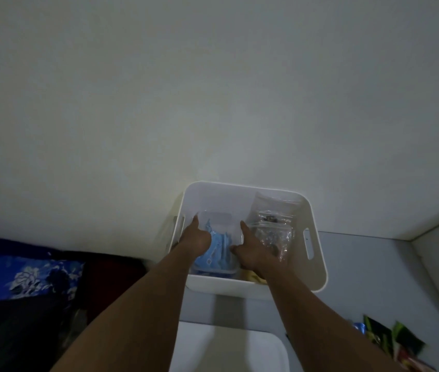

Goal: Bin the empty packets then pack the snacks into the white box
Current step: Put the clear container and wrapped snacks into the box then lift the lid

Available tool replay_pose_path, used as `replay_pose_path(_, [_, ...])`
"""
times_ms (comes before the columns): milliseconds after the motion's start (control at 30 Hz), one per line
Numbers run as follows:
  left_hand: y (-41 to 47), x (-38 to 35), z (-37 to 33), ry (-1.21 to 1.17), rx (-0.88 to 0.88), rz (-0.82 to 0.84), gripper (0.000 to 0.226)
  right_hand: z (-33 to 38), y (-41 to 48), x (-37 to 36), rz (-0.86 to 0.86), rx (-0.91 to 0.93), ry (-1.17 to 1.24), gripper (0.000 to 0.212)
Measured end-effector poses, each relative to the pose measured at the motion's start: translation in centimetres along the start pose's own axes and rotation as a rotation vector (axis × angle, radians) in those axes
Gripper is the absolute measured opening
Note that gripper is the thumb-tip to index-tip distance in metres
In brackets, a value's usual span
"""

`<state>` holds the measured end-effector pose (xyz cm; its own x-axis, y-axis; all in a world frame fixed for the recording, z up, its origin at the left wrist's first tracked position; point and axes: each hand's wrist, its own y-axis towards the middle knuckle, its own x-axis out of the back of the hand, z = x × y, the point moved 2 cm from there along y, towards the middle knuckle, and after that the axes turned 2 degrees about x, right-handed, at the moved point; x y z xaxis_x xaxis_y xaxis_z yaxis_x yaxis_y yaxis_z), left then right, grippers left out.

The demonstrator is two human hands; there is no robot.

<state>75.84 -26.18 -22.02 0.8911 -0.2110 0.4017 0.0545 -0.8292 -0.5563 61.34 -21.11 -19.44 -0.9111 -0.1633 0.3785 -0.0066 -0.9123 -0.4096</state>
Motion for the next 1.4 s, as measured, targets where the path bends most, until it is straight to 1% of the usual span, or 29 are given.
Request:
replay_pose_path(133, [-0.5,-0.3,-0.4,0.084,-0.004,-0.021,0.072,0.8,-0.8,0.5,0.005,0.056,-0.059,0.057])
replay_pose_path(200, [-1.5,-0.2,-1.2,0.202,-0.040,-0.046,0.069,1.2,-1.2,1.2,-0.017,0.070,-0.113,0.055])
replay_pose_path(267, [-3.0,0.0,-2.2,0.339,-0.117,-0.093,0.062,1.5,-1.6,2.1,-0.025,0.064,-0.167,0.052])
replay_pose_path(333, [-4.8,0.0,-3.4,0.416,-0.212,-0.131,0.051,1.7,-2.3,3.2,-0.051,0.035,-0.259,0.056])
replay_pose_path(367, [-5.7,-0.1,-4.0,0.445,-0.259,-0.143,0.050,1.8,-2.7,4.0,-0.060,0.041,-0.302,0.056])
replay_pose_path(500, [-9.8,-1.4,-6.2,0.517,-0.372,-0.143,0.059,2.6,-6.4,8.0,-0.121,0.131,-0.494,0.039])
replay_pose_path(600, [-13.5,-3.3,-6.9,0.521,-0.456,-0.161,0.063,2.1,-10.0,11.2,-0.120,0.161,-0.625,0.030])
replay_pose_path(633, [-15.1,-4.5,-6.9,0.528,-0.487,-0.167,0.063,1.4,-11.6,12.4,-0.131,0.165,-0.643,0.031])
replay_pose_path(700, [-17.2,-6.2,-6.6,0.530,-0.555,-0.204,0.062,0.3,-13.2,13.9,-0.176,0.166,-0.648,0.038])
replay_pose_path(800, [-20.8,-10.0,-5.3,0.507,-0.659,-0.278,0.055,-3.3,-16.2,16.4,-0.191,0.151,-0.661,0.050])
replay_pose_path(867, [-22.3,-12.8,-3.9,0.517,-0.746,-0.335,0.046,-6.3,-17.7,17.7,-0.160,0.110,-0.673,0.055])
replay_pose_path(967, [-23.8,-16.3,-1.1,0.537,-0.865,-0.418,0.040,-11.1,-19.3,18.9,-0.115,0.064,-0.699,0.059])
replay_pose_path(1033, [-24.2,-18.5,0.9,0.565,-0.899,-0.431,0.039,-14.5,-20.0,19.3,-0.093,0.029,-0.682,0.061])
replay_pose_path(1133, [-23.7,-22.1,3.4,0.620,-0.841,-0.347,0.035,-19.9,-20.3,19.8,-0.088,-0.007,-0.646,0.062])
replay_pose_path(1167, [-23.3,-23.3,4.0,0.639,-0.812,-0.298,0.038,-21.6,-20.2,20.0,-0.099,-0.013,-0.637,0.062])
replay_pose_path(1233, [-22.2,-25.5,5.4,0.672,-0.775,-0.218,0.051,-24.6,-19.9,20.2,-0.115,-0.034,-0.618,0.066])
replay_pose_path(1333, [-19.9,-28.4,7.5,0.704,-0.778,-0.168,0.062,-28.1,-19.0,20.0,-0.109,-0.038,-0.630,0.079])
replay_pose_path(1400, [-18.0,-29.9,8.8,0.711,-0.786,-0.156,0.067,-29.6,-18.2,19.4,-0.096,0.004,-0.671,0.084])
